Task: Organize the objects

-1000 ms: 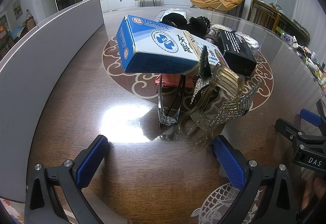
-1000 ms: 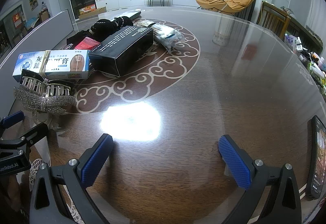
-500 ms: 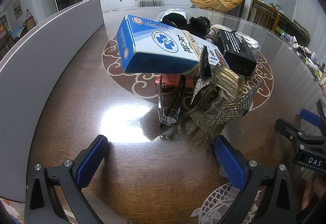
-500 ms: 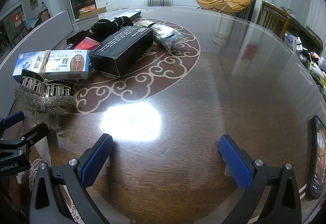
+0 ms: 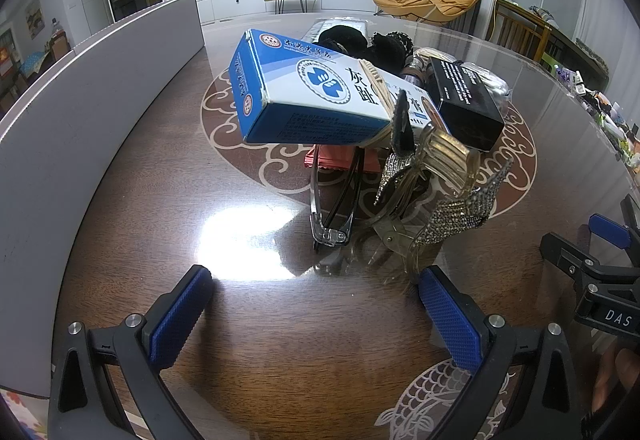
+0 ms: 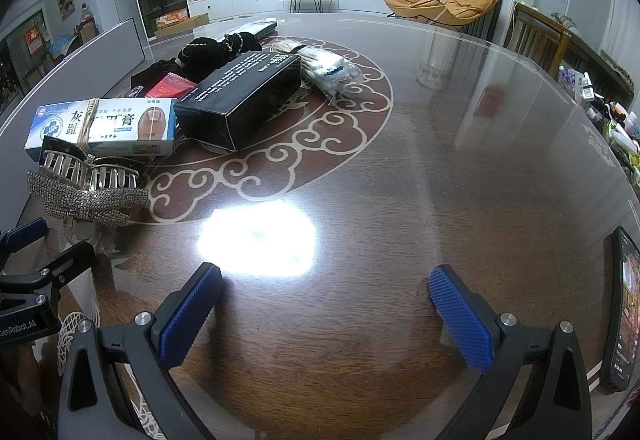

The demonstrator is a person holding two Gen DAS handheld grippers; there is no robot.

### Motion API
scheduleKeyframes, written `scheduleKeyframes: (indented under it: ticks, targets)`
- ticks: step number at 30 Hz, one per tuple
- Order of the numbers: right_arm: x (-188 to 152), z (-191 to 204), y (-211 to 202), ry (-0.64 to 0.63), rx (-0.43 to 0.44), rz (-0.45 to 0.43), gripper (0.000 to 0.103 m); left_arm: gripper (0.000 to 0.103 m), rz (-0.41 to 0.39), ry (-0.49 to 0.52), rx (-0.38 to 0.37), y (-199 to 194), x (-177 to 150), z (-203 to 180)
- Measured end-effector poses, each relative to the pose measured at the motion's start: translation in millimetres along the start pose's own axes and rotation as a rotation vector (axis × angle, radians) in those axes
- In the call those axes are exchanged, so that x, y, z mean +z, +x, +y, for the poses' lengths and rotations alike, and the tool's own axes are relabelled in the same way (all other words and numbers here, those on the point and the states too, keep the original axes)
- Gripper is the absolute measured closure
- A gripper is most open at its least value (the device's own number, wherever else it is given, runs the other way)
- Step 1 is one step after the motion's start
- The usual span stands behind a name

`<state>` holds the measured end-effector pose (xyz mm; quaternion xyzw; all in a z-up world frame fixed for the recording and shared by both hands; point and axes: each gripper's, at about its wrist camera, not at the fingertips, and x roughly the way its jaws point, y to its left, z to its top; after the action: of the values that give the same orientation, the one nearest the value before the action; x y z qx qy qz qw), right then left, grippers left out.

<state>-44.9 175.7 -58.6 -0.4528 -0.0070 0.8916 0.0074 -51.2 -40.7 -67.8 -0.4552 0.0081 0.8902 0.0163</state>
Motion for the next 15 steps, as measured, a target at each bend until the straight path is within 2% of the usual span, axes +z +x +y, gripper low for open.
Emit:
scheduleKeyframes:
  ticks: [15]
  targets:
    - [0.1, 0.0, 0.2, 0.000, 0.000, 0.000, 0.000, 0.000, 0.003, 0.015, -0.008, -2.2, -4.2, 1.2]
